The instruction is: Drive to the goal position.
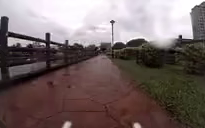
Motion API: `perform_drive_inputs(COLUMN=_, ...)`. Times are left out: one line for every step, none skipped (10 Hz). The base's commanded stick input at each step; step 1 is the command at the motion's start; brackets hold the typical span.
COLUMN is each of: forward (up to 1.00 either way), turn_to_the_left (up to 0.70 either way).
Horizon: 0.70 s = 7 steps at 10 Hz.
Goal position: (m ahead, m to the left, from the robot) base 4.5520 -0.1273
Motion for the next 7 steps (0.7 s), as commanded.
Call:
perform_drive_inputs(forward=0.5, turn_to_the_left=0.0)
perform_drive_inputs(forward=0.5, turn_to_the_left=0.0)
perform_drive_inputs(forward=0.5, turn_to_the_left=0.0)
perform_drive_inputs(forward=0.5, turn_to_the_left=0.0)
perform_drive_inputs(forward=0.5, turn_to_the_left=0.0)
perform_drive_inputs(forward=0.5, turn_to_the_left=0.0)
perform_drive_inputs(forward=0.5, turn_to_the_left=0.0)
